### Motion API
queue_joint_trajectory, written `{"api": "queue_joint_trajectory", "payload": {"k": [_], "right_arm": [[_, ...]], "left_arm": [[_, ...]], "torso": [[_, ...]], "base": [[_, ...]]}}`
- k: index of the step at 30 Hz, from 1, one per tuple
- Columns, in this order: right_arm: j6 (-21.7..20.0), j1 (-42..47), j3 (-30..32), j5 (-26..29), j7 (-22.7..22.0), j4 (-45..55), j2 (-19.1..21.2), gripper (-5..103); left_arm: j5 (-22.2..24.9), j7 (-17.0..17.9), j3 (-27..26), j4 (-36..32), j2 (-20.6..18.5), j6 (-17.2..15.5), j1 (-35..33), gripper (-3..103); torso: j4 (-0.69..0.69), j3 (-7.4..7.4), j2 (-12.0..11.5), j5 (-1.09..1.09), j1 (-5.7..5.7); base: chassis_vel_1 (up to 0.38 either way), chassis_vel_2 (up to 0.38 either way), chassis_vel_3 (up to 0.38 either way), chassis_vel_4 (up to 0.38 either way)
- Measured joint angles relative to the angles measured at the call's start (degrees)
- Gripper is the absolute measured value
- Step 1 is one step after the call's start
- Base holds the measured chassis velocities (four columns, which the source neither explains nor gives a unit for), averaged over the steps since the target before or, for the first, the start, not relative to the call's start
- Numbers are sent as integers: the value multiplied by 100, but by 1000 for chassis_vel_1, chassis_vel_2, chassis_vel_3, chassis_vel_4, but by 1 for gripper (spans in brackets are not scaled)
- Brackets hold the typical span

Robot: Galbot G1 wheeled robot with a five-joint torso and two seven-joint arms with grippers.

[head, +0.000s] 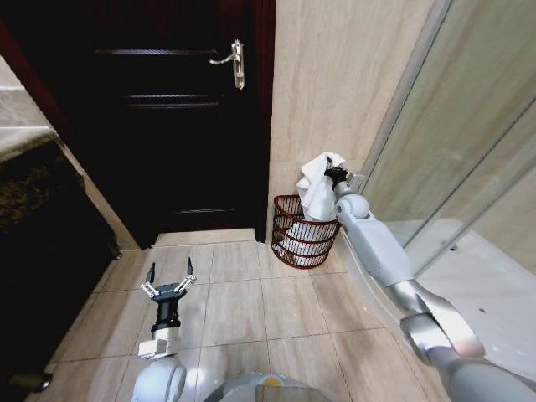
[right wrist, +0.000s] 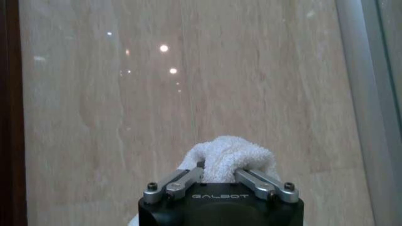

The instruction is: Discard the used towel into the hamper.

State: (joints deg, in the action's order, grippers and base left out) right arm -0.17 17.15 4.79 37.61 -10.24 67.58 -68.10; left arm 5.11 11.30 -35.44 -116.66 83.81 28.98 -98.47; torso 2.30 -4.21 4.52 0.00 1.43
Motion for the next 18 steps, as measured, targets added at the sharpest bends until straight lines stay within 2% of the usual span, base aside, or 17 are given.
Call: {"api": "queue_joint_trajectory", "payload": {"k": [6,13,15,17,18], "right_arm": [[49,214,7,-33,42,-109,-65,5],[-15,532,-49,86,16,40,57,5],[-227,616,-90,228,7,161,134,5],[-618,648,-149,470,-57,337,210,5],[-618,648,-149,470,-57,337,210,5]], "left_arm": [[33,-5,19,0,-2,37,35,100],[50,-9,-14,-13,-41,78,27,100],[56,-12,-18,-14,-70,79,37,100],[59,-15,-15,-14,-80,80,68,100],[59,-15,-15,-14,-80,80,68,100]], "torso": [[0,41,-37,-1,0],[0,33,-30,0,5],[-1,28,-22,0,6],[-1,23,-15,0,7],[-1,23,-15,0,7]], "base": [[0,0,0,0],[0,0,0,0],[0,0,0,0],[0,0,0,0],[0,0,0,0]]}}
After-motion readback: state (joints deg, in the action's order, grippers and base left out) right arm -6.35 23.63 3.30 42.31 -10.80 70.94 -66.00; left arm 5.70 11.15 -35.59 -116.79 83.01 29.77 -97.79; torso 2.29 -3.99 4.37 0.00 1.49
